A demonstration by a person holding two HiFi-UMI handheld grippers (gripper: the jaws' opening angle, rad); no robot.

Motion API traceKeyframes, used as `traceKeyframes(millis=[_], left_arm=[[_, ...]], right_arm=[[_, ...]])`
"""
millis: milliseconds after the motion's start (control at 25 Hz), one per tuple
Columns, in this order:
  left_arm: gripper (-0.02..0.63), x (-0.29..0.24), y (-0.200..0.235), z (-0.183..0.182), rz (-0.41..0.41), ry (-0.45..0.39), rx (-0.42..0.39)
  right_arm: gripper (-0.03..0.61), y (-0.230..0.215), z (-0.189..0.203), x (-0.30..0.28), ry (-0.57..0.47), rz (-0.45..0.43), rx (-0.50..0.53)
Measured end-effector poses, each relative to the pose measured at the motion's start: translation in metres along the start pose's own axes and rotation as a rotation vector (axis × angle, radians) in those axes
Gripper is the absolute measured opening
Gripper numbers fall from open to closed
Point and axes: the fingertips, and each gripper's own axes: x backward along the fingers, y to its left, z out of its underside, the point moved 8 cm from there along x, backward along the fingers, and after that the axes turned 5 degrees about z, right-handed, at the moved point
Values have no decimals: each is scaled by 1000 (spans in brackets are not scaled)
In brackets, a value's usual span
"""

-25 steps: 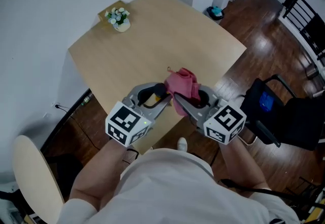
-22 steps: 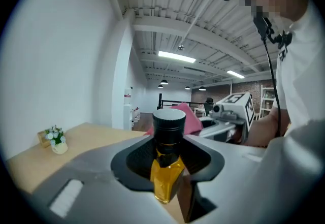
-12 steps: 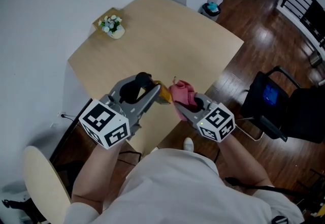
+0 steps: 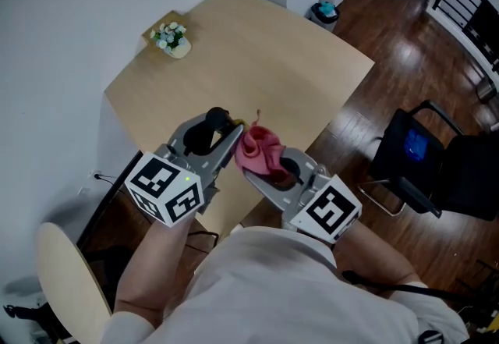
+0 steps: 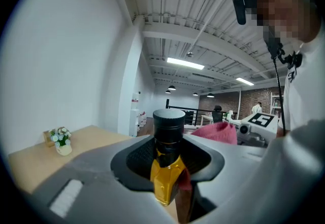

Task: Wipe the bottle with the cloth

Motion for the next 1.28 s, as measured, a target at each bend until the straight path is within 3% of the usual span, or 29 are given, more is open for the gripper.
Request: traceKeyframes(millis=[400, 560, 760, 920, 1080, 1280], left_arm=[[152, 16, -7, -19, 0, -52, -8], [152, 22, -7, -23, 5, -45, -33], [152, 25, -9, -10, 24, 2, -44], [152, 24, -13, -3, 54, 0, -19], [152, 31, -14, -6, 69, -28, -10], [152, 38, -20, -14, 85, -59, -7]], right_arm=[[76, -14, 108, -10, 185, 36, -205], [76, -28, 81, 12, 111, 85, -217], [75, -29, 2, 16, -39, 66, -69], [75, -20, -33, 7, -103, 33, -30], [76, -17, -8, -4, -47, 53, -63], [75, -19, 67, -5, 97, 62, -198]])
